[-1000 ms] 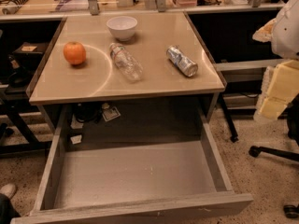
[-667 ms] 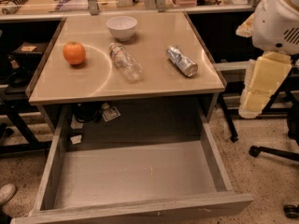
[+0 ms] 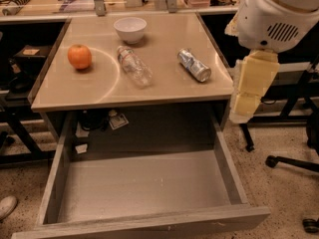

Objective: Place orange into top drawer

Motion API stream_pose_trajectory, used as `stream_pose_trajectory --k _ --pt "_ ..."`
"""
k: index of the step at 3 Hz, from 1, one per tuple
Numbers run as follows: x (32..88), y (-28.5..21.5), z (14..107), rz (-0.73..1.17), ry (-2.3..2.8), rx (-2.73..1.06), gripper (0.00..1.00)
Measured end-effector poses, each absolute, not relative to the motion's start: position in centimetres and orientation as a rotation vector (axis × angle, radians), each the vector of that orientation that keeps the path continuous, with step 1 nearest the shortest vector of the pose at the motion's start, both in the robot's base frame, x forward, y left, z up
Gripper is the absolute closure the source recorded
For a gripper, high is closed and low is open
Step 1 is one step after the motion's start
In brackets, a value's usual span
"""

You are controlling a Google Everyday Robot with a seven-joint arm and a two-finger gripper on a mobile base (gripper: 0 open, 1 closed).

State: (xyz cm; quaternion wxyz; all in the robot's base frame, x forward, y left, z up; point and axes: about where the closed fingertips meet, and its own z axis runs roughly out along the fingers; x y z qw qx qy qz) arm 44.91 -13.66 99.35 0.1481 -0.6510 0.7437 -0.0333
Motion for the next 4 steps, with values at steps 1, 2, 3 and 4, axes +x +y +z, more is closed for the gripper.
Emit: stream_pose_trajectory --k 1,2,3,4 --pt "47.5 -11.1 99.7 -0.045 2.091 -1.835 0.0" --pt "51.1 -7.4 100.8 -0.005 2.029 -1.845 0.0" --pt "53.7 -2.6 101.5 0.037 1.948 -1.914 0.0" --pt "54.1 -1.6 101.9 0.039 1.921 -1.913 0.0"
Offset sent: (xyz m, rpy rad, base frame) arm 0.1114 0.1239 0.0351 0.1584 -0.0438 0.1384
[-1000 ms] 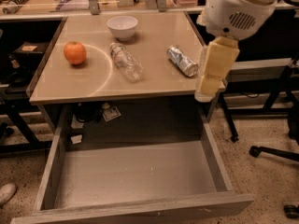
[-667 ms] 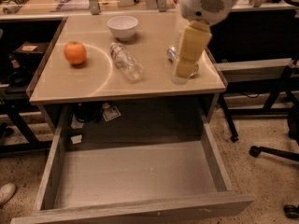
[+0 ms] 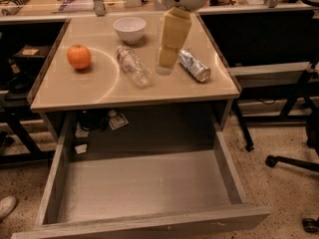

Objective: Place orange into top drawer

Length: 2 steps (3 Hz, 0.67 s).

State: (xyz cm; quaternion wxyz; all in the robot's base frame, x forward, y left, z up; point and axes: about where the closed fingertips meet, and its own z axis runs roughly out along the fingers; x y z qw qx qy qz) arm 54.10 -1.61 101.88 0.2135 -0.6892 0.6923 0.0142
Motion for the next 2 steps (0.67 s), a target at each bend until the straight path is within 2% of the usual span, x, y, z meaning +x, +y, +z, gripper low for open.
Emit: stream_pose_trajectory --k 2 --pt "57.0 2.7 101.3 0.066 1.853 -1.931 0.0"
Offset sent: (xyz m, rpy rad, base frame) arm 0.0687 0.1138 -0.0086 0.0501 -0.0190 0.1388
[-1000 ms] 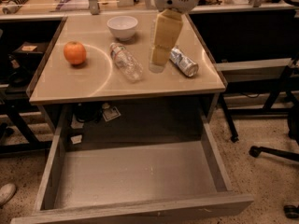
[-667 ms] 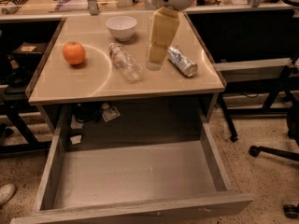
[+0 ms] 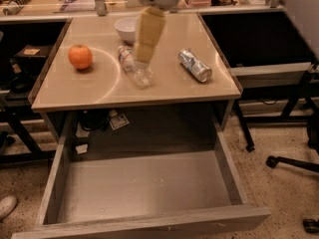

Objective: Place orange into top drawer

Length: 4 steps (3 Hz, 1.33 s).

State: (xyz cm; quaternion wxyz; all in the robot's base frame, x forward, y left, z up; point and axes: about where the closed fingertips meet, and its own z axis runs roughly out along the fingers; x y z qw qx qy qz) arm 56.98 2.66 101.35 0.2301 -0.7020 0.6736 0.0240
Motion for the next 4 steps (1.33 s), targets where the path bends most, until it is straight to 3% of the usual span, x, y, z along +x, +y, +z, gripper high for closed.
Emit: stream_pose_trajectory --k 1,3,4 --pt "60.6 9.5 102.0 0.105 1.742 -1.998 0.0" --pt "61.6 10.6 101.1 0.115 1.732 -1.98 0.0" --pt "67.1 15.1 98.4 0.198 1.753 -1.957 0.0"
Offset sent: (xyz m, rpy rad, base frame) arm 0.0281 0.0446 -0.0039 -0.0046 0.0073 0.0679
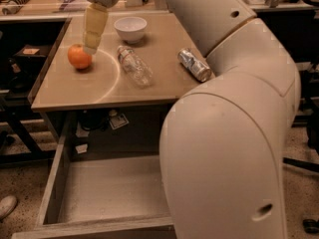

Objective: Place orange into top drawer

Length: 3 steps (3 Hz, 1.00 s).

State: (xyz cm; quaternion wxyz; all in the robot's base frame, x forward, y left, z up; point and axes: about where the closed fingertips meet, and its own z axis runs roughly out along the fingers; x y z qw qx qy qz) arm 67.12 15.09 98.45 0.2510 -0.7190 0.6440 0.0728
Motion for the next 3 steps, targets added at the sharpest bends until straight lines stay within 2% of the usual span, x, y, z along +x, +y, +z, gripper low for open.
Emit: stream_pose_trajectory --k 2,3 --pt "68.3 15.7 98.2 0.177 1.789 -1.948 0.0" --pt "71.7 19.5 96.5 0.156 1.814 -1.967 0.0"
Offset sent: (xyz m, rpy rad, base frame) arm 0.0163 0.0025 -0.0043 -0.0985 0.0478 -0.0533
